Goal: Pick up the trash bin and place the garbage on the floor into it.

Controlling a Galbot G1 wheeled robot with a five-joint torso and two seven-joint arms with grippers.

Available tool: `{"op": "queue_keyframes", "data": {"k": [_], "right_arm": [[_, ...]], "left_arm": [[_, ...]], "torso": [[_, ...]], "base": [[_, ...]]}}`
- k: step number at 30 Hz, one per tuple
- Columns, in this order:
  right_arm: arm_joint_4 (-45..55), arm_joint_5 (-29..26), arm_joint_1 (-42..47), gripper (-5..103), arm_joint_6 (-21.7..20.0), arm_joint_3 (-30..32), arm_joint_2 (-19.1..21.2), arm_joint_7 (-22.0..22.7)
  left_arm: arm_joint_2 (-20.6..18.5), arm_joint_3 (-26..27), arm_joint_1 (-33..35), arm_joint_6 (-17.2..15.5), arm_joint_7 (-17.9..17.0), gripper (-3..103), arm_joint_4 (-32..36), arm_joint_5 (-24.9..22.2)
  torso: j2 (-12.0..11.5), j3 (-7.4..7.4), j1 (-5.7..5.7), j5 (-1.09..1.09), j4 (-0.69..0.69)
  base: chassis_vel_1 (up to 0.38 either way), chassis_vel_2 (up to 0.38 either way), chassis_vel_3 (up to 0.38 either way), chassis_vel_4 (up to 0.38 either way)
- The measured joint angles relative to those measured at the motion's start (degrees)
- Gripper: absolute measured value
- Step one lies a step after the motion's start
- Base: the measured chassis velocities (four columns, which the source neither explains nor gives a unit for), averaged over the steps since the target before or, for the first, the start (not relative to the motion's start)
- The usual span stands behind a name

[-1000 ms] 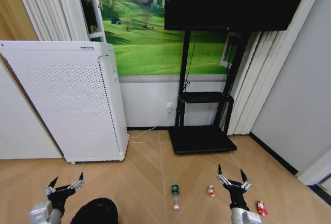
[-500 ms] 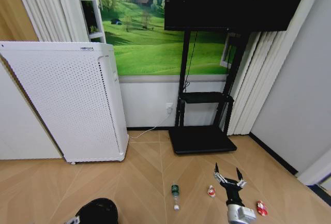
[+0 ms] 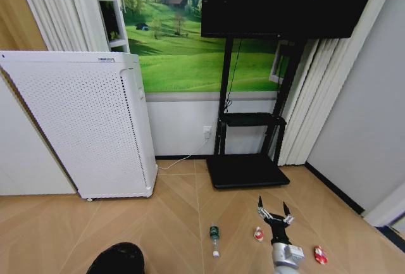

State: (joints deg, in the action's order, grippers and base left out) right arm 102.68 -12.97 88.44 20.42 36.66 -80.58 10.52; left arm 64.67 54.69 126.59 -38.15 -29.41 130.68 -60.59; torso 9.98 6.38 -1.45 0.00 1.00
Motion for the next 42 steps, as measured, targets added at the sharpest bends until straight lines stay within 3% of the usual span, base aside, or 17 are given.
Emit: {"op": "queue_keyframes", "data": {"k": [9, 11, 16, 18, 19, 20, 23, 24, 26, 29, 30, 37, 39, 42], "right_arm": [[1.68, -2.06, 0.75, 100, -0.55, 1.27, 1.59, 0.02], [2.47, -2.23, 1.37, 100, -0.65, 1.63, 1.75, 0.12], [3.18, -2.28, 2.63, 100, -0.63, 2.11, 1.79, 0.41], [4.02, -2.21, 3.83, 100, -0.49, 2.36, 1.8, 0.47], [4.02, -2.21, 3.83, 100, -0.49, 2.36, 1.8, 0.47], [4.55, -2.13, 4.43, 100, -0.44, 2.38, 1.75, 0.51], [4.9, -2.0, 4.78, 100, -0.42, 2.38, 1.65, 0.58], [5.34, -1.57, 5.25, 100, -0.4, 2.18, 1.43, 0.77], [5.54, -1.37, 5.38, 100, -0.4, 2.04, 1.34, 0.86], [6.12, -0.84, 5.69, 100, -0.41, 1.49, 1.11, 1.03], [6.12, -0.84, 5.69, 100, -0.41, 1.49, 1.11, 1.03], [6.35, -0.81, 6.33, 100, -0.29, 1.79, 0.9, 1.34], [6.35, -0.81, 6.41, 100, -0.22, 1.85, 0.87, 1.34], [6.46, -0.79, 6.53, 100, -0.08, 1.94, 0.73, 1.35]], "left_arm": [[-0.56, -1.61, -5.48, -0.1, 0.23, 100, -6.91, 1.25], [-1.04, -2.61, -7.97, 0.27, 1.37, 103, -10.62, 2.8], [-1.64, -3.8, -11.1, 0.66, 3.87, 99, -15.4, 4.86], [-1.59, -4.76, -12.9, 1.07, 4.25, 88, -17.2, 5.07], [-1.59, -4.76, -12.9, 1.07, 4.25, 88, -17.2, 5.07], [-1.36, -5.25, -13.55, 1.24, 4.83, 78, -17.62, 4.98], [-1.19, -5.65, -13.93, 1.66, 5.41, 72, -17.92, 5.31], [-1.02, -6.08, -14.38, 2.47, 6.4, 61, -18.41, 6.55], [-0.98, -6.16, -14.61, 2.84, 6.74, 61, -18.72, 7.01], [-1.07, -6.14, -15.4, 4.5, 7.8, 45, -19.66, 8.2], [-1.07, -6.14, -15.4, 4.5, 7.8, 45, -19.66, 8.2], [-1.37, -5.74, -16.63, 8.0, 10.45, 12, -20.52, 9.06], [-1.36, -5.79, -16.84, 8.41, 10.51, 12, -20.66, 9.05], [-1.29, -5.93, -17.4, 9.33, 10.76, 3, -21.11, 9.21]], "torso": [[0.04, 0.02, -0.01, 0.0, 0.0], [0.04, 0.03, -0.01, -0.01, 0.01], [0.05, 0.04, -0.01, 0.01, -0.01], [0.06, 0.04, -0.01, 0.0, 0.02], [0.06, 0.04, -0.01, 0.0, 0.02], [0.07, 0.04, -0.02, 0.0, 0.01], [0.08, 0.05, -0.02, 0.0, 0.0], [0.08, 0.05, -0.02, 0.0, -0.01], [0.08, 0.05, -0.02, 0.01, -0.01], [0.09, 0.06, -0.02, 0.01, -0.01], [0.09, 0.06, -0.02, 0.01, -0.01], [0.1, 0.06, -0.02, 0.01, 0.0], [0.1, 0.06, -0.03, 0.01, 0.01], [0.1, 0.06, -0.03, 0.02, -0.01]], "base": [[0.0, 0.0, 0.0, 0.0], [0.0, 0.0, 0.0, 0.0], [0.0, 0.0, 0.0, 0.0], [0.0, 0.0, 0.0, 0.0], [0.0, 0.0, 0.0, 0.0], [0.0, 0.0, 0.0, 0.0], [0.0, 0.0, 0.0, 0.0], [0.0, 0.0, 0.0, 0.0], [0.0, 0.0, 0.0, 0.0], [0.0, 0.0, 0.0, 0.0], [0.0, 0.0, 0.0, 0.0], [0.0, 0.0, 0.0, 0.0], [0.0, 0.0, 0.0, 0.0], [0.0, 0.0, 0.0, 0.0]]}}
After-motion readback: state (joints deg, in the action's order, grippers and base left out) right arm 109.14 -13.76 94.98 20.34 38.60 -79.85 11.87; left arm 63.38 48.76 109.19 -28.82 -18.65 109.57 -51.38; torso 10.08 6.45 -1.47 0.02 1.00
